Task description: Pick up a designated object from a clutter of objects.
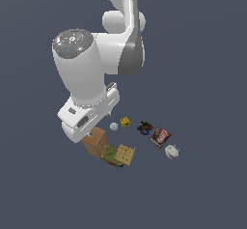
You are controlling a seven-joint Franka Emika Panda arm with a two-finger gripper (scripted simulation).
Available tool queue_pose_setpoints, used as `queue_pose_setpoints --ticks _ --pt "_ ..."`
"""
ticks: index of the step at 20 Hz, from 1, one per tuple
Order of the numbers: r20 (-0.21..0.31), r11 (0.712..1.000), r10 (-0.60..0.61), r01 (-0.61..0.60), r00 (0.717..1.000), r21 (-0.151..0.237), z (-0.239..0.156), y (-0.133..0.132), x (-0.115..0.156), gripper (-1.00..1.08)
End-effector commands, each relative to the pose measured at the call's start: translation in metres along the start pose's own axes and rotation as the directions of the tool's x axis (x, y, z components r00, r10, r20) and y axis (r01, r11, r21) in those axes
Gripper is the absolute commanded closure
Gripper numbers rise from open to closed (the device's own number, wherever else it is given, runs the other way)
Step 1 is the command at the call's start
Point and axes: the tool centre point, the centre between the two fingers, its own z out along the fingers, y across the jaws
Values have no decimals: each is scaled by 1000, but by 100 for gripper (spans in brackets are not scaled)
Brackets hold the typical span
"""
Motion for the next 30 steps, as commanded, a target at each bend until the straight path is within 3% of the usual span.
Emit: queue_pose_setpoints --ticks 1,13,23,30 --pt "-3 999 -54 54 999 -3 6 8 -2 -92" --pt "-10 978 -209 209 978 -15 25 30 -10 -92" --pt "-11 974 -224 224 974 -16 30 32 -12 -92" --pt "-11 974 -227 226 974 -16 60 32 -12 -92"
